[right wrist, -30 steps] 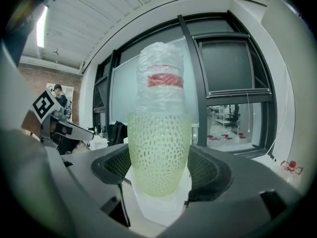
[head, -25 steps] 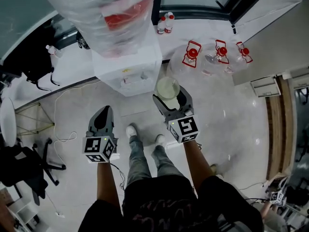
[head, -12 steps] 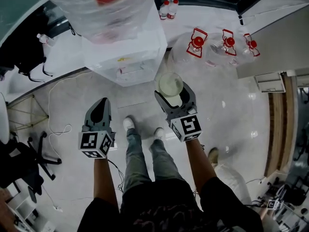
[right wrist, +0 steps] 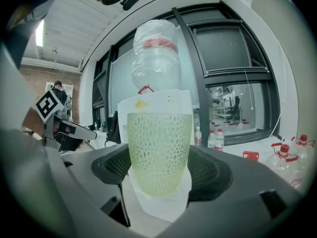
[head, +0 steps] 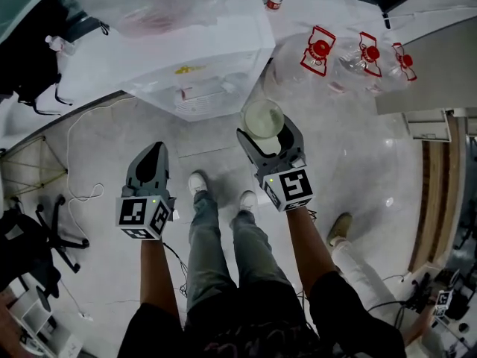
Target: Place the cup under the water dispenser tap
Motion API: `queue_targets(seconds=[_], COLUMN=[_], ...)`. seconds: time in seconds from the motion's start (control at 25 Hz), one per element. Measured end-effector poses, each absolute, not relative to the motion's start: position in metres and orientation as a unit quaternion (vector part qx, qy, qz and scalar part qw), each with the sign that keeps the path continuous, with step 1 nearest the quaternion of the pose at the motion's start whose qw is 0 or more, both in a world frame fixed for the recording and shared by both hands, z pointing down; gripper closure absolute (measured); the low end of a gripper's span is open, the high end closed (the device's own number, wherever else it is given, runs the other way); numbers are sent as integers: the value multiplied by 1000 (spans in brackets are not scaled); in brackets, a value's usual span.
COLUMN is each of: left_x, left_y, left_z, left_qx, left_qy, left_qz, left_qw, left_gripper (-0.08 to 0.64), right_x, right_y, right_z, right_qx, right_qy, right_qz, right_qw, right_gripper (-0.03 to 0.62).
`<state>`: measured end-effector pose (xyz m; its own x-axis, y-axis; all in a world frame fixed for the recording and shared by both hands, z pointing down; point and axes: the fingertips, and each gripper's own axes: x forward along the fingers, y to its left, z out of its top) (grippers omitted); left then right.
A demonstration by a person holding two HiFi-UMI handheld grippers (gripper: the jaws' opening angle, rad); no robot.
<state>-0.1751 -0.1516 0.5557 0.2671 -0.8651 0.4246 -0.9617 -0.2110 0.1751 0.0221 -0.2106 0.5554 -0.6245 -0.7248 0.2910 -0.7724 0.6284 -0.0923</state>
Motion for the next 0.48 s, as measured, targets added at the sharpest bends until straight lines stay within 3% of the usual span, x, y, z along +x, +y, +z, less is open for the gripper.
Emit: queue_targets(seconds=[0.48], left_x=[-193], left_y=[-166], left_z=[640], left_qx=[763], left_qy=[-602], left_qz=[120], left_qw=[203], left_gripper=[551], right_x=[4], right_y=[-231], right_z=[644], right_qx=[409], right_qy=[-901], right_qz=[100], right_qw=[109], right_gripper=[232])
